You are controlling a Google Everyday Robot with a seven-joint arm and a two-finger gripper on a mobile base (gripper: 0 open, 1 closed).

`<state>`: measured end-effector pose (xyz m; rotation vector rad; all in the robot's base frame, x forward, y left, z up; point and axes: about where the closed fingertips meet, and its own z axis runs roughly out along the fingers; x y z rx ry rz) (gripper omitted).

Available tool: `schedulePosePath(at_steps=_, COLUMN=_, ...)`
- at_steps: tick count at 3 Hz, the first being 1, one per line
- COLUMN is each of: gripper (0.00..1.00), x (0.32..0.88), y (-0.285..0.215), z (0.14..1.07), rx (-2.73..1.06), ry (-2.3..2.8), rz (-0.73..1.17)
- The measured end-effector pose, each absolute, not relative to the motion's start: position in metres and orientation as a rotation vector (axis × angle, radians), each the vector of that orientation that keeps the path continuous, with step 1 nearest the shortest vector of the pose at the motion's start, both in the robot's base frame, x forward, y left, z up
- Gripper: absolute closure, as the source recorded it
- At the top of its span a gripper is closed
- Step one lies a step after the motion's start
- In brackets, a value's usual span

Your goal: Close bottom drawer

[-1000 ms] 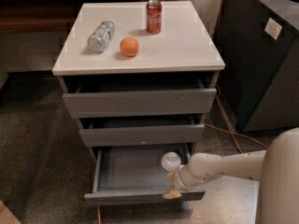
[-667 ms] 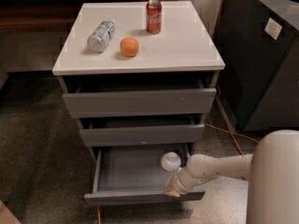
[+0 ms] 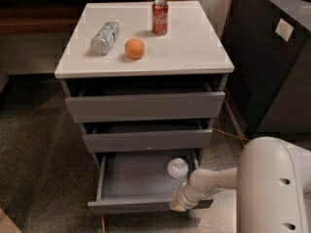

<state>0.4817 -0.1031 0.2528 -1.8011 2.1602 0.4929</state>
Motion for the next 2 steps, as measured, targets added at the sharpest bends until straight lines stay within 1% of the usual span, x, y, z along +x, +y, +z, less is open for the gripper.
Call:
schedulePosePath(at_steps=1, gripper=1.00, x=0.4804, y=-0.0985, z=0.2088, rx=-1.818, ry=2.150, rz=0.509)
schedulePosePath(at_steps=2, gripper=1.00, x=0.4804, y=-0.0985, z=0.2088, rx=-1.818, ry=2.150, rz=0.509)
